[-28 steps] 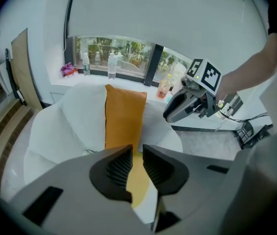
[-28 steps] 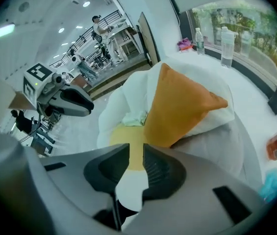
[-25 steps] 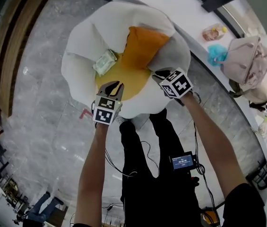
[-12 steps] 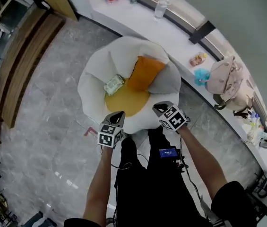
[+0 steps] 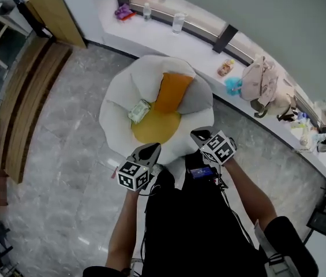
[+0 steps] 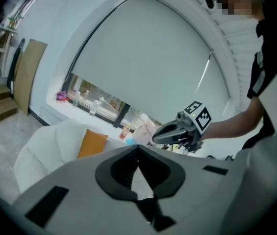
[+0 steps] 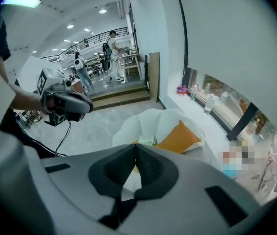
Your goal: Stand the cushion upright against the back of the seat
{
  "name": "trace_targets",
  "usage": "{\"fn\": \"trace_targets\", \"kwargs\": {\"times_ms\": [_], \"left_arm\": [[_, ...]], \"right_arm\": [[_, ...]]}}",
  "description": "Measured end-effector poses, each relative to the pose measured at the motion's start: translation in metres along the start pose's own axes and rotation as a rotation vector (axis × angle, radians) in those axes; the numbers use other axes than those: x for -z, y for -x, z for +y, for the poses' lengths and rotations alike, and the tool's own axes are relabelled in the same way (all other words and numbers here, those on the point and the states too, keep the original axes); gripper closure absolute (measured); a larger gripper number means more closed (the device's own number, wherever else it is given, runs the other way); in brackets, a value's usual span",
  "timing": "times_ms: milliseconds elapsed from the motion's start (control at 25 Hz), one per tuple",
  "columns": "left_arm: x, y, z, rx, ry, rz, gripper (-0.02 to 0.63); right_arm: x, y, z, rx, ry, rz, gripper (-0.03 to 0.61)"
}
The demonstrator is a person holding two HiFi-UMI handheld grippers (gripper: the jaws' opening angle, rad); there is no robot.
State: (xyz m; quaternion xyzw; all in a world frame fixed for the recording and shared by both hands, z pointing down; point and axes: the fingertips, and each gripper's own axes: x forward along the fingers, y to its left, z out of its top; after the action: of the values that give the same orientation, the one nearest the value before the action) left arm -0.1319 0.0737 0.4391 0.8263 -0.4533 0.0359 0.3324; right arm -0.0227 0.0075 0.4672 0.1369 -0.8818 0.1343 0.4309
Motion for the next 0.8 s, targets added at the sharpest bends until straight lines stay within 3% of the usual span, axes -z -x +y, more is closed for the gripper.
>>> {"fn": "trace_targets", "kwargs": {"times_ms": [200, 360, 600, 800], "left_arm": [[0.035, 0.003, -0.026, 0.157, 0.114, 0.070, 0.600], [0.039, 0.012, -0.052, 0.188, 0.132, 0.056, 0.600], [0.029, 0.027, -0.071, 0.141, 0.030, -0.016, 0.601], [0.016, 0.019, -0.109, 0.153, -0.127, 0.026, 0.601]], "right_arm": [[0.019, 0.025, 0.035, 0.055, -0.008, 0.003, 0.561], [0.052, 0.047, 0.062, 0.060, 0.000, 0.037, 0.561], [0.069, 0.072, 0.080, 0.070, -0.102, -0.028, 0.561], [0.090, 0.115, 0.087, 0.134, -0.103, -0.093, 0.561]]}}
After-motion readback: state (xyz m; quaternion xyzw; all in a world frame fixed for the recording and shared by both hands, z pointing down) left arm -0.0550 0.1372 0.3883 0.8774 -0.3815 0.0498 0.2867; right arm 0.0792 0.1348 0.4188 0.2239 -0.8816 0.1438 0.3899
